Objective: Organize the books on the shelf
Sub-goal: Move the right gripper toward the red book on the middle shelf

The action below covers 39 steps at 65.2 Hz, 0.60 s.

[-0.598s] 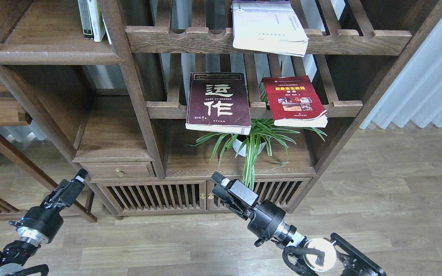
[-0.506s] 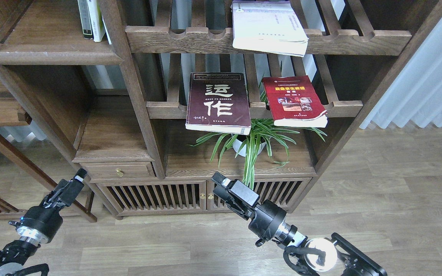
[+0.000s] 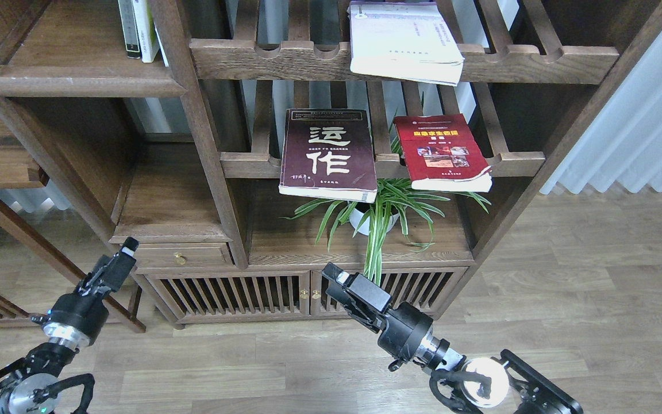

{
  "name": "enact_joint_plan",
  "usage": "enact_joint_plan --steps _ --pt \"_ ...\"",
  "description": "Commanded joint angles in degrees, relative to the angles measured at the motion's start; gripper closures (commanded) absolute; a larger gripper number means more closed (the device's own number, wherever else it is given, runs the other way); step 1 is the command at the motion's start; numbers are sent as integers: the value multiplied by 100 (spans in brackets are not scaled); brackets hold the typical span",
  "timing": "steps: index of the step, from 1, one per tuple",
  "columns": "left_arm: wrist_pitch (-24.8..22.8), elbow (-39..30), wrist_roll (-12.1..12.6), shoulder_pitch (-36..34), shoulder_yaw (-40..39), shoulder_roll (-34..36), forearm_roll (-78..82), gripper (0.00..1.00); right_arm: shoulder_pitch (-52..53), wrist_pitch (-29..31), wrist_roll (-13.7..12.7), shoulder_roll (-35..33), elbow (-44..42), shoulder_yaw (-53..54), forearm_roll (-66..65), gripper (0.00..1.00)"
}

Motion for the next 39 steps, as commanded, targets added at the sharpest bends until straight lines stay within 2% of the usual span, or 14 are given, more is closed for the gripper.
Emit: enact_joint_plan --steps 1,39 --pt "0 228 0 56 82 -13 12 0 34 0 -5 -8 -88 33 -10 0" --pt "0 237 0 241 -190 22 -120 0 174 0 39 150 -642 7 -2 0"
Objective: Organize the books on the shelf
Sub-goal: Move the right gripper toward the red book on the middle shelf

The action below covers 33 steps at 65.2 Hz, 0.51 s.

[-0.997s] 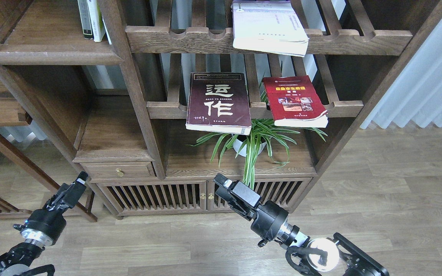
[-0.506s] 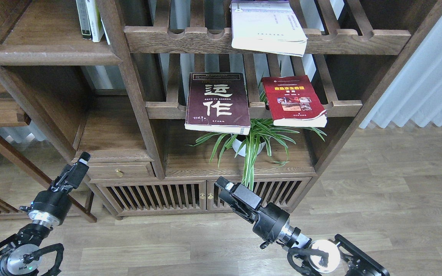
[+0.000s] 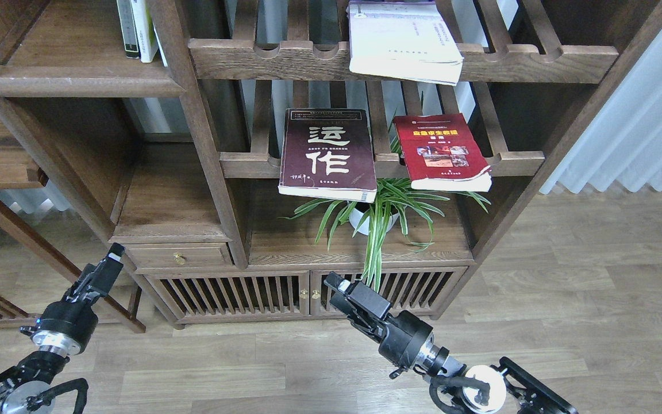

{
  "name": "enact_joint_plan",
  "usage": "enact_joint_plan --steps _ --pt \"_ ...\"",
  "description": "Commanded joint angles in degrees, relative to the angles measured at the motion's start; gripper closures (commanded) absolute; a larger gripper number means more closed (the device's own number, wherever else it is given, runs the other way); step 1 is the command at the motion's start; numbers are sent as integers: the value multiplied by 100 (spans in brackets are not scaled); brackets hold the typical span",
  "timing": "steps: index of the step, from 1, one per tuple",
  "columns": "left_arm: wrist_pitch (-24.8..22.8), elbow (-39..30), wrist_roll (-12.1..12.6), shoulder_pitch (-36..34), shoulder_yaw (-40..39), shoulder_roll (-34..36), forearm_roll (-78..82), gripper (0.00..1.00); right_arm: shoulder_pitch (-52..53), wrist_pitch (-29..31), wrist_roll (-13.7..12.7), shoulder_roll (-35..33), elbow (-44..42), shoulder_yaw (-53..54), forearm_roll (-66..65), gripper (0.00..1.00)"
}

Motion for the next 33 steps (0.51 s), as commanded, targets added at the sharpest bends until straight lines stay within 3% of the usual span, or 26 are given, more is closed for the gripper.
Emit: enact_joint_plan --steps 1,14,33 --pt "0 -1 0 -9 -147 21 8 0 167 0 20 41 -208 37 -2 0" --pt "0 17 0 26 -490 39 8 0 677 0 55 68 -1086 107 95 0" --pt "0 158 0 97 -526 65 8 0 967 0 20 -73 -1315 415 236 0"
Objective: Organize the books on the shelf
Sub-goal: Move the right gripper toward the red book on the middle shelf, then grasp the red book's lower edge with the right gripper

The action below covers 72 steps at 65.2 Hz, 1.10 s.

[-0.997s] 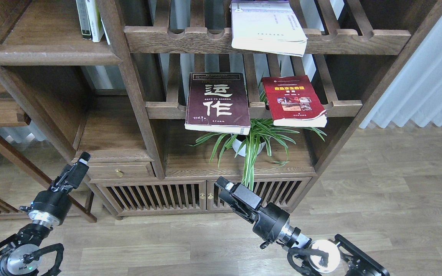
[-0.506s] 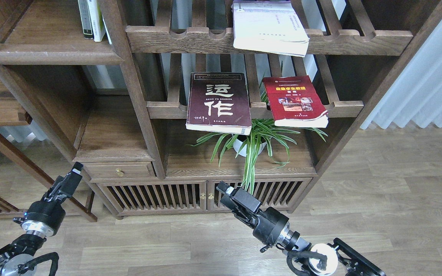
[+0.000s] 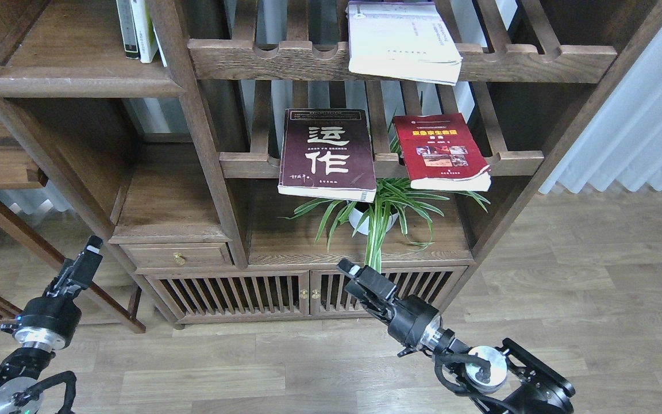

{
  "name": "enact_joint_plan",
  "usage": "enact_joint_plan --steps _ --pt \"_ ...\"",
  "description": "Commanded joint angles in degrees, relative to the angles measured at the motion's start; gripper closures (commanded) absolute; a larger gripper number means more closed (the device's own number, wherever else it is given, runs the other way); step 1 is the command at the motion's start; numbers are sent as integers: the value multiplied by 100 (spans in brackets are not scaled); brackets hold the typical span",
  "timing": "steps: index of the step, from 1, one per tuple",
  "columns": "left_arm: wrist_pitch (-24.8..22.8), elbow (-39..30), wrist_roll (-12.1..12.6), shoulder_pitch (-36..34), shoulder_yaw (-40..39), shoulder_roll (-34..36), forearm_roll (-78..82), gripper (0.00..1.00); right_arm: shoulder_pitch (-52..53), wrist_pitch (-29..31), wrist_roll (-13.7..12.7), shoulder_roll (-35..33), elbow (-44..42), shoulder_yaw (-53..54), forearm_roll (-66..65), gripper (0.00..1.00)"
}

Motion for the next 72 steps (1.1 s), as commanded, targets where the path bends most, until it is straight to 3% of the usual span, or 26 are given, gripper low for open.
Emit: enact_joint_plan --steps 1,18,41,48,61,72 --pt "0 78 0 -3 -13 4 0 0 202 0 -25 -125 0 76 8 0" --pt "0 78 0 -30 -75 4 0 0 527 0 98 -223 -176 269 34 1" --pt "0 69 0 -47 -119 -5 0 0 1002 0 906 -170 -404 1157 438 1" --pt "0 69 0 -47 -154 -5 0 0 1011 0 1020 -179 -413 1218 517 1" --pt "0 69 0 -56 -242 -5 0 0 1090 -989 1064 -143 -413 1509 754 2" --pt "0 78 0 -39 -303 4 0 0 1134 -1674 1082 -47 -413 1772 965 20"
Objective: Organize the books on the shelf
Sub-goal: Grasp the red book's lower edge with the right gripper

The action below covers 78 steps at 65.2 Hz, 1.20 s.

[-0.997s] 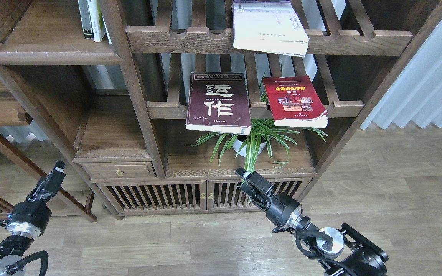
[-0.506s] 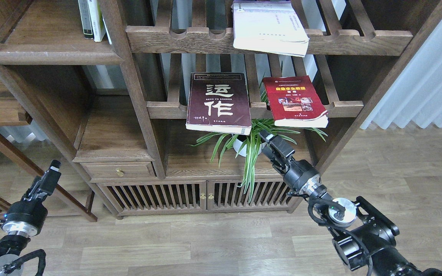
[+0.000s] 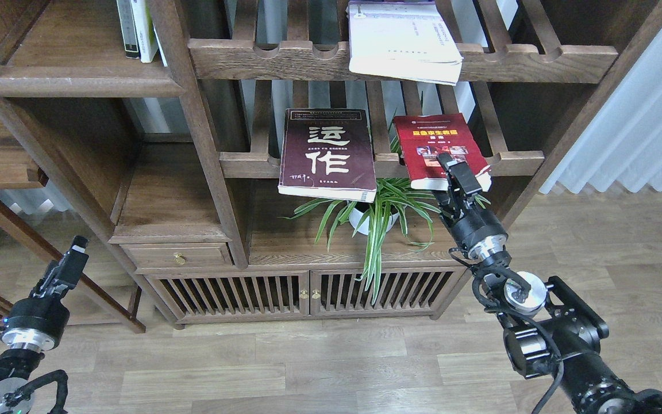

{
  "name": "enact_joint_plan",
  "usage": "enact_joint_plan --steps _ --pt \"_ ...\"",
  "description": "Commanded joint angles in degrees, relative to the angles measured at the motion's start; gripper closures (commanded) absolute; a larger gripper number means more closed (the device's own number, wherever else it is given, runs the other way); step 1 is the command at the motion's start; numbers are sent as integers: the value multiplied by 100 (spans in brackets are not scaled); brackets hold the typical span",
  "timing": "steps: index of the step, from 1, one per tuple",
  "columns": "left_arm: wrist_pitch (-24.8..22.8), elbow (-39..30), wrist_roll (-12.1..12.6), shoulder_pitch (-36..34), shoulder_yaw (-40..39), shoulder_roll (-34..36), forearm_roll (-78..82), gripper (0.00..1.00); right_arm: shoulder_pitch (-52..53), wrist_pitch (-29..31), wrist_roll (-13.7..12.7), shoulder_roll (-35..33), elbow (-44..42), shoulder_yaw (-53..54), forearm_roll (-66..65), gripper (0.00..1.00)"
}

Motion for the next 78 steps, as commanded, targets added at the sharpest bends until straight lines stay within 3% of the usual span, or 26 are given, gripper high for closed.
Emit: enact_joint_plan --steps 1,3,4,6,11,19,27,35,49,67,78 --pt "0 5 0 17 -43 9 0 0 20 -385 44 57 0 151 86 22" --pt "0 5 0 26 -52 9 0 0 20 -394 62 57 0 151 95 24" --pt "0 5 0 35 -70 9 0 0 28 -394 132 92 0 160 113 33" --pt "0 5 0 44 -87 9 0 0 29 -394 176 118 0 160 121 40" --pt "0 5 0 44 -96 9 0 0 29 -385 264 136 0 160 130 51" --pt "0 14 0 53 -96 9 0 0 29 -359 291 162 0 160 130 58" --pt "0 14 0 61 -96 9 0 0 20 -122 378 180 18 169 192 96" --pt "0 14 0 70 -96 9 0 0 2 581 580 224 1 151 201 95" --pt "0 14 0 79 -96 9 0 0 -182 1302 581 285 71 72 201 96" --pt "0 14 0 246 -79 0 0 0 -1877 1308 510 127 1573 99 306 97" --pt "0 5 0 325 -8 -9 8 0 -2792 1308 510 -154 2004 143 526 97"
